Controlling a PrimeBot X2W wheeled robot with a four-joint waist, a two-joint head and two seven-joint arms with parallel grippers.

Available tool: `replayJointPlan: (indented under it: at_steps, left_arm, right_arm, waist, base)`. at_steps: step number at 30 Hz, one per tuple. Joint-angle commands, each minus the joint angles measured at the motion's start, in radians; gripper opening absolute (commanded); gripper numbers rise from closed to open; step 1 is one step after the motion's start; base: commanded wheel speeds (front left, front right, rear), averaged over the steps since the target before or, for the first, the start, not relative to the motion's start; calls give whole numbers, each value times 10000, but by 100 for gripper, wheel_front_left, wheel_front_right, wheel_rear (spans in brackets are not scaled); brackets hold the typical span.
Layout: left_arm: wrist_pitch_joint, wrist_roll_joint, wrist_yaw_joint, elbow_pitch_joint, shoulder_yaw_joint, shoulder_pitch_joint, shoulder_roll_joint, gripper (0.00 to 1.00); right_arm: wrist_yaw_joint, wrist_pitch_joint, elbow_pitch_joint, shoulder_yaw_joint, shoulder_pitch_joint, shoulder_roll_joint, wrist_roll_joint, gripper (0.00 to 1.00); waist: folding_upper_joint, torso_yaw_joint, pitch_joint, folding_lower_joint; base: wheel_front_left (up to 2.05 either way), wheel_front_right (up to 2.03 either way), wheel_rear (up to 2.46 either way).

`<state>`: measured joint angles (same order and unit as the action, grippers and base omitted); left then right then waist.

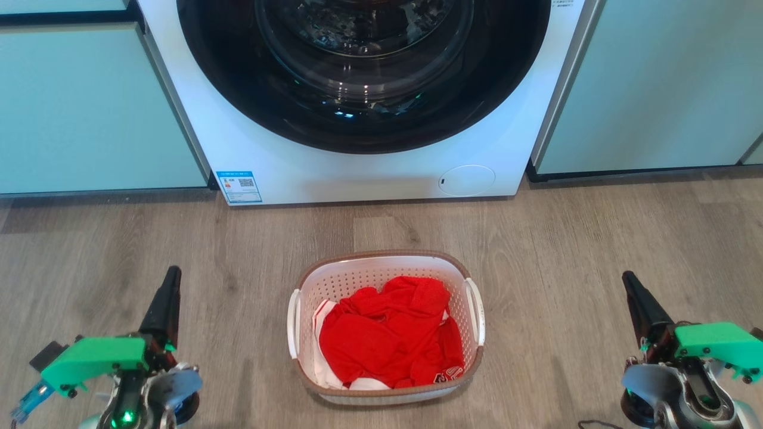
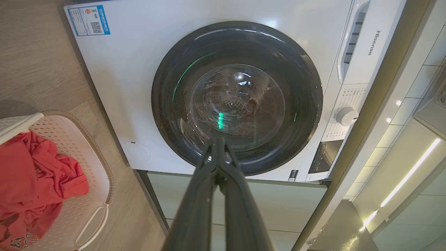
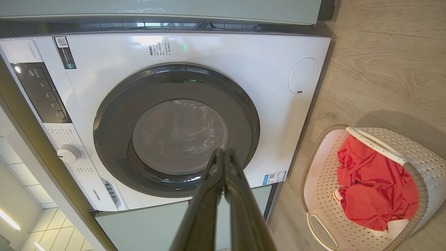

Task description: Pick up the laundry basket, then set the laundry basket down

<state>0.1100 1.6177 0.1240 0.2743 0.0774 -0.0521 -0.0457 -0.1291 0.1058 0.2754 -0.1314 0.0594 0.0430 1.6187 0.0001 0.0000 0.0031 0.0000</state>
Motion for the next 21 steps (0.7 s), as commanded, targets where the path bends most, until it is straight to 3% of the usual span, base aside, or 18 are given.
replayJointPlan:
  at_steps: [1, 21]
  left_arm:
    - [38, -96, 67, -293, 371, -559, -45, 0]
    - [36, -94, 67, -293, 368, -559, -45, 0]
  right_arm:
    - [-16, 81, -306, 169, 486, 72, -107, 0]
    - [-16, 79, -307, 171, 486, 72, -105, 0]
  waist:
    - [-1, 0, 0, 0]
    - [-1, 0, 0, 0]
  base:
    - [0, 0, 0]
    - [0, 0, 0]
